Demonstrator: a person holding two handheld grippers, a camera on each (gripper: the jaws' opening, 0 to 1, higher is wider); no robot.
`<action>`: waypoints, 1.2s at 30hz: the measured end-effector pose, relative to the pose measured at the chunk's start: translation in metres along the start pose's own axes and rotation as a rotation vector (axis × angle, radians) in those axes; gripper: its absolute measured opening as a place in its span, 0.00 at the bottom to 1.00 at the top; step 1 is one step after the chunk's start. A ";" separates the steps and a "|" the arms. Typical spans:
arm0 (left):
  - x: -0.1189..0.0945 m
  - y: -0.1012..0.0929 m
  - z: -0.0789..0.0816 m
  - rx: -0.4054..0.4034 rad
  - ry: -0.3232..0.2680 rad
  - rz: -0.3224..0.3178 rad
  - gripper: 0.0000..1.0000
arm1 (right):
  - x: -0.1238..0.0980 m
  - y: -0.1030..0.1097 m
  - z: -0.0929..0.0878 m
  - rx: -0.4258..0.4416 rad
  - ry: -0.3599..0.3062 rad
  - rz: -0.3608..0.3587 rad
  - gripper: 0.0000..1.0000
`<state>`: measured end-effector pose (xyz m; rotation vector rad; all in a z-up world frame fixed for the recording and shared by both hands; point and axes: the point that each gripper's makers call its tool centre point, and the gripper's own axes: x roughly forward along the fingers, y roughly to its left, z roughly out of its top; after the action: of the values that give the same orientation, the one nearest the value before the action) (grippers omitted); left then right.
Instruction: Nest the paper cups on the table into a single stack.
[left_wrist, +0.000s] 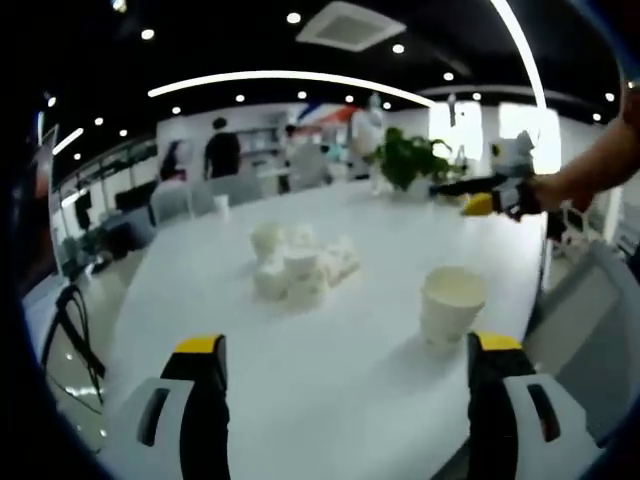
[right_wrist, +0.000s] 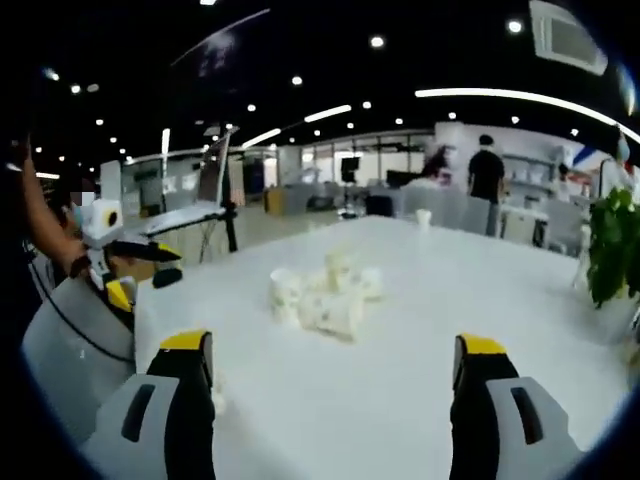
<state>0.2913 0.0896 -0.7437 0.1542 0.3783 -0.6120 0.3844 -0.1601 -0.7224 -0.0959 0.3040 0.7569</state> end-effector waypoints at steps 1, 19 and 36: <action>0.000 0.002 -0.001 -0.006 0.003 0.007 0.98 | 0.007 -0.002 -0.002 -0.007 0.013 0.002 0.97; 0.000 0.006 0.000 -0.020 -0.002 0.015 0.98 | 0.061 -0.011 -0.010 -0.007 0.093 0.049 0.89; 0.001 0.006 -0.004 -0.022 0.016 0.014 0.98 | 0.101 -0.019 -0.013 -0.017 0.134 0.062 0.87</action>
<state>0.2945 0.0951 -0.7479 0.1410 0.3986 -0.5927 0.4641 -0.1097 -0.7661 -0.1544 0.4291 0.8159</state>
